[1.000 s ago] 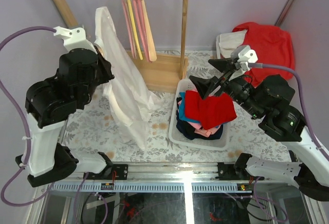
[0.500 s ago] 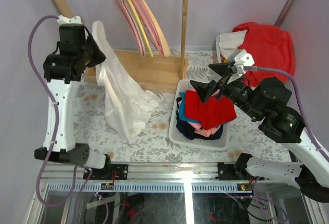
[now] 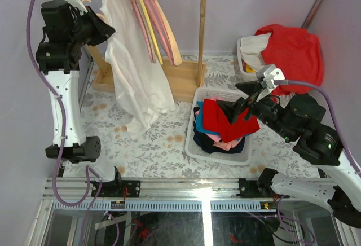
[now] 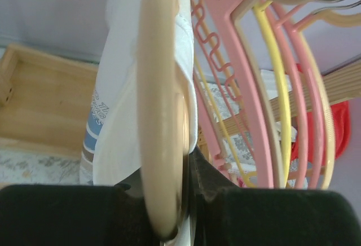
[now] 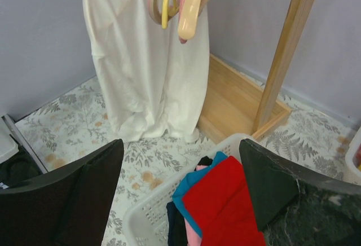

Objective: Place the t-shirt on the hanger

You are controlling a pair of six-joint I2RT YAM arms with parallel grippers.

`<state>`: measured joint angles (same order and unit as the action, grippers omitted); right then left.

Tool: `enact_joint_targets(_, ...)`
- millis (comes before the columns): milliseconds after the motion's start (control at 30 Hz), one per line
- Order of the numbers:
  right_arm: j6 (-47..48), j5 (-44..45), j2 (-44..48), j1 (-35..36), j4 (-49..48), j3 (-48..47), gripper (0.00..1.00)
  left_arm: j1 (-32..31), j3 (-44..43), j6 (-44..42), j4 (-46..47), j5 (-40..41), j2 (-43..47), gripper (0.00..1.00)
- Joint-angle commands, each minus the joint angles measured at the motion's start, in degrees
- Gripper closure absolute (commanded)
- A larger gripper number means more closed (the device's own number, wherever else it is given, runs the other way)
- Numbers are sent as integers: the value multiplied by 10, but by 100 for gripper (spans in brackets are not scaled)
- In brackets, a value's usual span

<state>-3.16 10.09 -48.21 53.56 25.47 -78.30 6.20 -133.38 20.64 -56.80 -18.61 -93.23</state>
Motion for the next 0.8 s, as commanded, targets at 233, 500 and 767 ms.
enact_joint_targets(233, -18, -8, 24, 0, 27, 59, 10, 13, -51, -48, 172, -125, -62, 100)
enact_joint_targets(500, -18, -15, 24, 0, 19, 90, 10, 13, -76, -72, 211, -151, -90, 100)
enact_joint_targets(767, -23, -27, 13, 0, 8, 103, 11, 15, -98, -68, 245, -141, -127, 100)
